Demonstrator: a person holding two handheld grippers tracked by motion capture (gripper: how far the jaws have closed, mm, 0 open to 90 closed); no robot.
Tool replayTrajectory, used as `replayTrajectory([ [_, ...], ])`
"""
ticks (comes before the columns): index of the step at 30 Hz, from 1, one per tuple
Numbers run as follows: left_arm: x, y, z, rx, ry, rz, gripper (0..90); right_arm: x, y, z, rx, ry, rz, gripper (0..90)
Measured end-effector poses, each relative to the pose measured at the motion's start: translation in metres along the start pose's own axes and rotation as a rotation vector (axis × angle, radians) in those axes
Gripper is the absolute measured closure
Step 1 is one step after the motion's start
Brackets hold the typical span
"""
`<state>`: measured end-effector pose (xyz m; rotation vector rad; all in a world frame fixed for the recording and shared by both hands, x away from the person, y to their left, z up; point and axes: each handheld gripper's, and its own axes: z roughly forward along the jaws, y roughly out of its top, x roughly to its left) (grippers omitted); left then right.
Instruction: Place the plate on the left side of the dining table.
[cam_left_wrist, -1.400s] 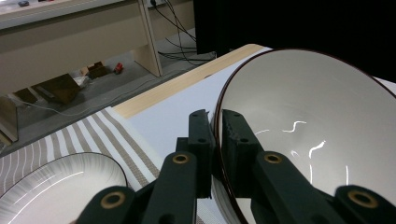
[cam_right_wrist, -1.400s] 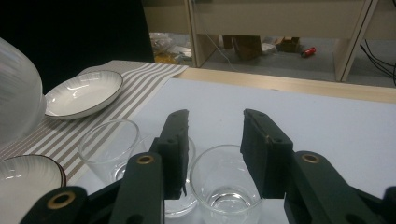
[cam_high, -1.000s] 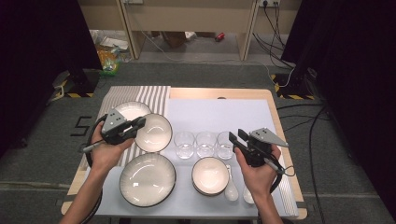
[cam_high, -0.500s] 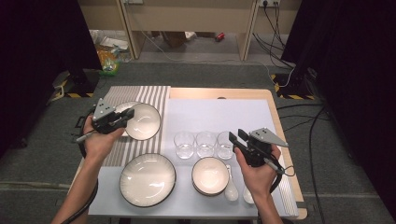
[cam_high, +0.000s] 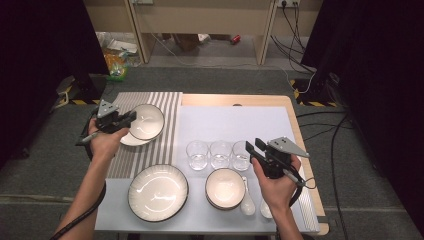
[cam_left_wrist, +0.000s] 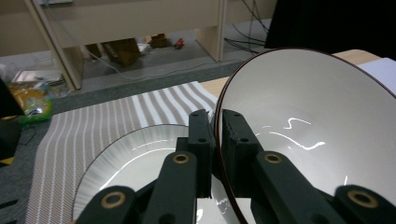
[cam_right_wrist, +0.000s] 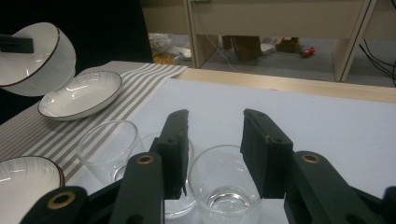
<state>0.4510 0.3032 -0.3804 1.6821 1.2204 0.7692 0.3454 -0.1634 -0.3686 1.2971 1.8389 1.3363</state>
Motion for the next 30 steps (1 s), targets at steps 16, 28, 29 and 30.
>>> replayTrajectory([
  [16,0.029,0.002,0.026,0.02,0.078,-0.075,82.2,-0.001,-0.001,0.002,0.003,0.002,0.002,61.7],
  [28,0.046,-0.009,0.048,0.07,0.134,-0.133,82.2,-0.002,-0.002,0.002,0.007,-0.003,0.009,61.7],
  [29,0.048,-0.011,0.05,0.075,0.139,-0.136,82.2,-0.002,-0.002,0.002,0.007,-0.002,0.013,61.7],
  [30,0.05,-0.012,0.052,0.08,0.145,-0.139,82.2,-0.002,-0.002,0.002,0.007,-0.003,0.007,61.7],
])
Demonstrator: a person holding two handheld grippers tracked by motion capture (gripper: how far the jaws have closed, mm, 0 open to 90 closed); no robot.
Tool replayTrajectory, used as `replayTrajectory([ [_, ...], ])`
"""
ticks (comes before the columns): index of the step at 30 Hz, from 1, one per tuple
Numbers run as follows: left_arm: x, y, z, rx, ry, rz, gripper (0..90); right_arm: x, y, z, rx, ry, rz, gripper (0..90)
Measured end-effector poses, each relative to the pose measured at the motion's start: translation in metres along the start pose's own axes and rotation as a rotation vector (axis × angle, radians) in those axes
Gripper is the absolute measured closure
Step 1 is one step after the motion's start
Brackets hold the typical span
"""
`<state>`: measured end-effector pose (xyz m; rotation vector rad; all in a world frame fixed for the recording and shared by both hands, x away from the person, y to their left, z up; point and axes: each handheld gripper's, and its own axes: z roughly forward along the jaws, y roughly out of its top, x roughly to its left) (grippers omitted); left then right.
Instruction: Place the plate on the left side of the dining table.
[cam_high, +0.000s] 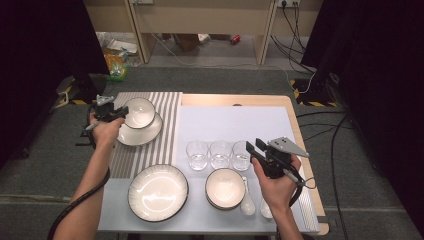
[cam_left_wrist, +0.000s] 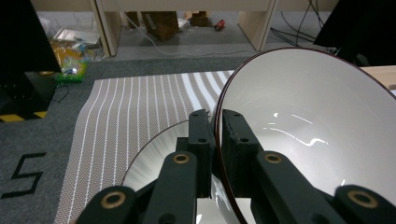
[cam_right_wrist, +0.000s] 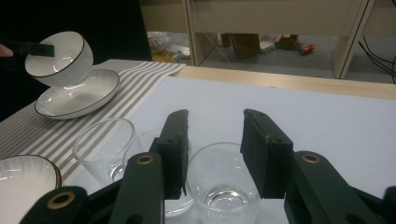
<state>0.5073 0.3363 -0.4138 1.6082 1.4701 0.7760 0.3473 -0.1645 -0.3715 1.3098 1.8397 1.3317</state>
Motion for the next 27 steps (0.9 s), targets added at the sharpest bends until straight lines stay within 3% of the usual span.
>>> replayTrajectory([
  [21,0.013,-0.011,0.04,0.074,0.08,-0.064,82.0,0.001,-0.001,0.002,0.016,-0.001,-0.002,61.7],
  [27,0.013,-0.011,0.044,0.082,0.081,-0.068,81.7,0.001,-0.001,0.002,0.016,-0.001,0.005,61.7],
])
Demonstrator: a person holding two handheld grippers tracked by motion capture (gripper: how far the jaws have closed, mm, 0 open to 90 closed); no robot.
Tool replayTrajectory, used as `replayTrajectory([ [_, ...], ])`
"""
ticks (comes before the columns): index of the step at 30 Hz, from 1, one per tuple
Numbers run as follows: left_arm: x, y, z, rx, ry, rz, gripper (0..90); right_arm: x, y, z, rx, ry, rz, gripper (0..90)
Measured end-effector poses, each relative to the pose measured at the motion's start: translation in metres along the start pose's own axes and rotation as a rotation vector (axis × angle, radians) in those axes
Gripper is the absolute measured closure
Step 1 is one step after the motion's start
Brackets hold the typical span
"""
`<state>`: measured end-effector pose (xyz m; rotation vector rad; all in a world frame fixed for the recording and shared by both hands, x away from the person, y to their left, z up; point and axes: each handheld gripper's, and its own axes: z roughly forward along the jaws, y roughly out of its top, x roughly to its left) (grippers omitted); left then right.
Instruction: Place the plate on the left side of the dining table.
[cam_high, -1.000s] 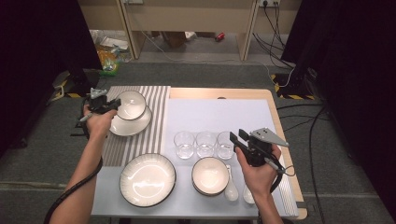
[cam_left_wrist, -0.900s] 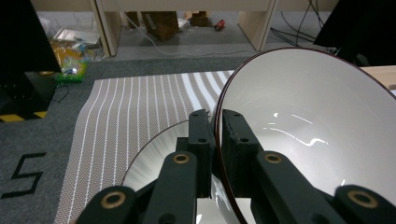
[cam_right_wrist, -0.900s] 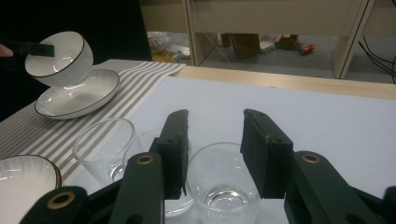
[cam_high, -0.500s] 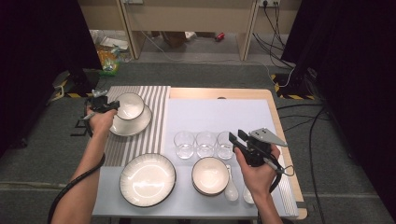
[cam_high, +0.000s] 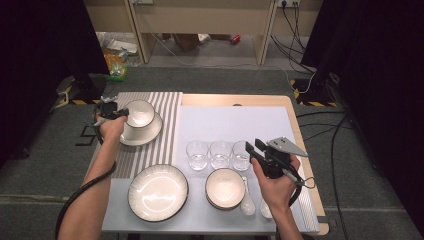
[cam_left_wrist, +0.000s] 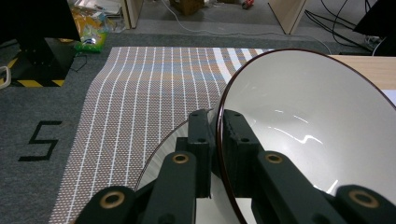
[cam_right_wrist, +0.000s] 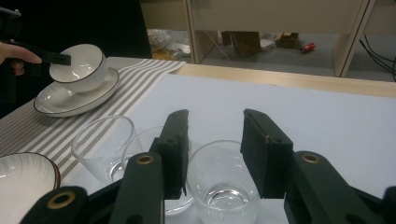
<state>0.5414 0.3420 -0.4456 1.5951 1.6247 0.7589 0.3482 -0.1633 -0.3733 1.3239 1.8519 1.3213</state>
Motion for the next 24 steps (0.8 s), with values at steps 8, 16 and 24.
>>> replayTrajectory([
  [8,-0.001,-0.002,0.004,0.016,-0.006,-0.012,81.6,-0.001,0.0,0.0,0.001,-0.003,-0.008,61.7],
  [16,0.002,-0.003,0.009,0.025,-0.011,-0.014,81.4,-0.001,-0.001,0.002,-0.002,0.001,-0.011,61.6],
  [24,0.003,-0.008,0.012,0.036,-0.016,0.001,76.4,-0.003,-0.001,0.003,0.007,-0.003,-0.005,61.2],
])
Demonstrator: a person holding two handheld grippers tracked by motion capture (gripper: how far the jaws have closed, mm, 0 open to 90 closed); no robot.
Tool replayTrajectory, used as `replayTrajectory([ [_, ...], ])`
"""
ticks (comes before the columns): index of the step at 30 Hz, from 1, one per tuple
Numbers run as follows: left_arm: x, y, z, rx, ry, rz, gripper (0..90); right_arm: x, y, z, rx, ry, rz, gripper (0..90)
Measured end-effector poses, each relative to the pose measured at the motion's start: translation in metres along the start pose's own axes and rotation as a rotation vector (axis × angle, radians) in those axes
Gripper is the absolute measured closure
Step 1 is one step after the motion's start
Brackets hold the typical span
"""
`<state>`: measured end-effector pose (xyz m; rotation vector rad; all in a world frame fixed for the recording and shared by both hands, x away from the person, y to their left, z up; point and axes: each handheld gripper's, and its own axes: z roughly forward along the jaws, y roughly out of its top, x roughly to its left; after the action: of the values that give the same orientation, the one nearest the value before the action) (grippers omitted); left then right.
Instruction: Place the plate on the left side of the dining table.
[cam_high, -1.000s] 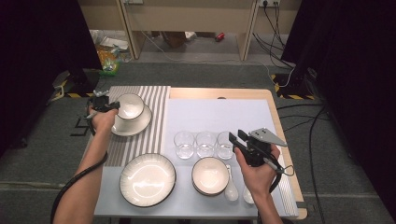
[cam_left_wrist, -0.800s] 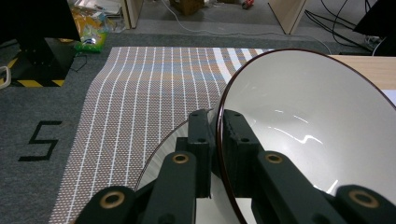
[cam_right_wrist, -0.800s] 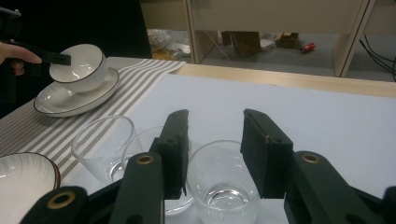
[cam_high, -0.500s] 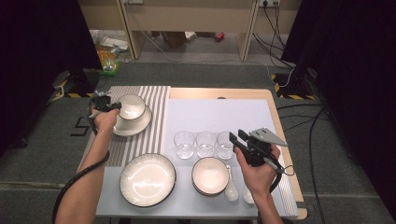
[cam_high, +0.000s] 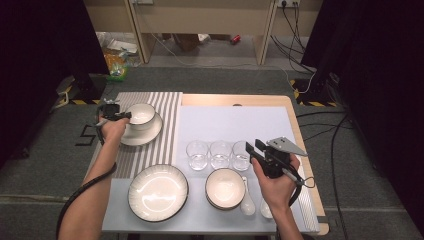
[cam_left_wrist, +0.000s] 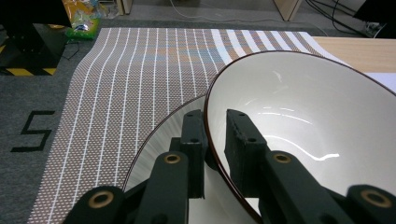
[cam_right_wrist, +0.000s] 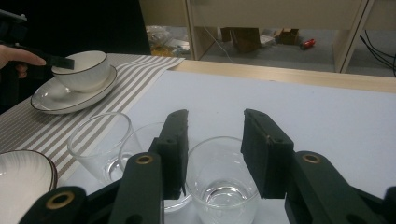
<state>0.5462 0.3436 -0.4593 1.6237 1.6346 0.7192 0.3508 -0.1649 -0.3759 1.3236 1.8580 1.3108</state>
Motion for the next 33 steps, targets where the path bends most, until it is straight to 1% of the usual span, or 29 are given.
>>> replayTrajectory([
  [1,0.0,0.0,-0.002,0.003,-0.005,0.003,75.2,0.0,0.0,0.0,0.001,0.001,0.007,61.2],
  [2,0.0,0.001,-0.003,-0.006,-0.008,0.002,73.7,-0.001,0.0,-0.001,0.005,-0.002,0.001,61.2],
  [3,0.0,0.002,-0.004,-0.017,-0.011,0.006,71.7,-0.001,0.0,0.0,0.001,-0.001,0.006,61.1],
  [5,-0.001,0.004,-0.007,-0.035,-0.007,0.009,67.5,-0.001,0.0,0.0,0.003,-0.003,0.002,61.0],
  [6,-0.001,0.004,-0.007,-0.035,-0.007,0.009,65.3,-0.001,0.0,0.0,0.005,-0.003,-0.002,61.0],
  [7,0.0,0.006,-0.011,-0.05,0.0,0.006,62.0,-0.001,0.0,0.0,0.005,-0.002,-0.002,60.9],
  [9,-0.001,0.007,-0.018,-0.061,-0.011,-0.002,56.9,-0.001,0.0,0.0,0.004,-0.001,0.001,60.7],
  [10,-0.002,0.007,-0.021,-0.068,-0.014,0.007,54.0,0.0,0.0,-0.001,0.004,-0.001,0.014,60.6],
  [12,-0.005,0.007,-0.03,-0.083,-0.025,0.021,49.5,-0.003,0.001,-0.001,0.005,-0.01,0.007,60.5],
  [13,-0.006,0.007,-0.035,-0.09,-0.031,0.021,46.8,-0.004,0.001,-0.001,0.006,-0.01,0.008,60.5],
  [15,-0.01,0.006,-0.045,-0.1,-0.043,0.038,42.7,-0.006,0.002,-0.001,0.004,-0.013,0.013,60.4],
  [18,-0.019,0.001,-0.062,-0.121,-0.078,0.029,37.6,-0.008,0.003,-0.001,0.007,-0.015,0.018,60.1],
  [19,-0.023,-0.001,-0.068,-0.122,-0.097,0.035,36.3,-0.008,0.004,-0.001,0.004,-0.014,0.019,60.0],
  [21,-0.031,-0.007,-0.079,-0.137,-0.127,0.032,35.3,-0.011,0.006,-0.003,0.007,-0.021,0.021,60.0],
  [22,-0.035,-0.01,-0.084,-0.133,-0.144,0.047,34.6,-0.012,0.007,-0.003,0.002,-0.024,0.025,59.9],
  [24,-0.044,-0.016,-0.096,-0.147,-0.169,0.059,33.8,-0.015,0.007,-0.004,-0.007,-0.027,0.027,59.9],
  [25,-0.049,-0.019,-0.101,-0.156,-0.185,0.072,33.5,-0.015,0.007,-0.005,0.003,-0.039,0.024,59.9],
  [26,-0.054,-0.022,-0.107,-0.161,-0.2,0.078,33.4,-0.016,0.007,-0.005,-0.007,-0.035,0.03,59.9],
  [28,-0.064,-0.029,-0.117,-0.158,-0.234,0.104,32.8,-0.016,0.007,-0.007,0.001,-0.042,0.031,59.9],
  [30,-0.075,-0.036,-0.126,-0.154,-0.273,0.127,32.5,-0.015,0.006,-0.007,-0.001,-0.039,0.042,59.9],
  [31,-0.079,-0.04,-0.13,-0.153,-0.292,0.14,32.5,-0.016,0.006,-0.007,-0.001,-0.04,0.035,59.9],
  [33,-0.086,-0.045,-0.136,-0.152,-0.321,0.148,32.4,-0.016,0.006,-0.006,-0.001,-0.04,0.034,59.9],
])
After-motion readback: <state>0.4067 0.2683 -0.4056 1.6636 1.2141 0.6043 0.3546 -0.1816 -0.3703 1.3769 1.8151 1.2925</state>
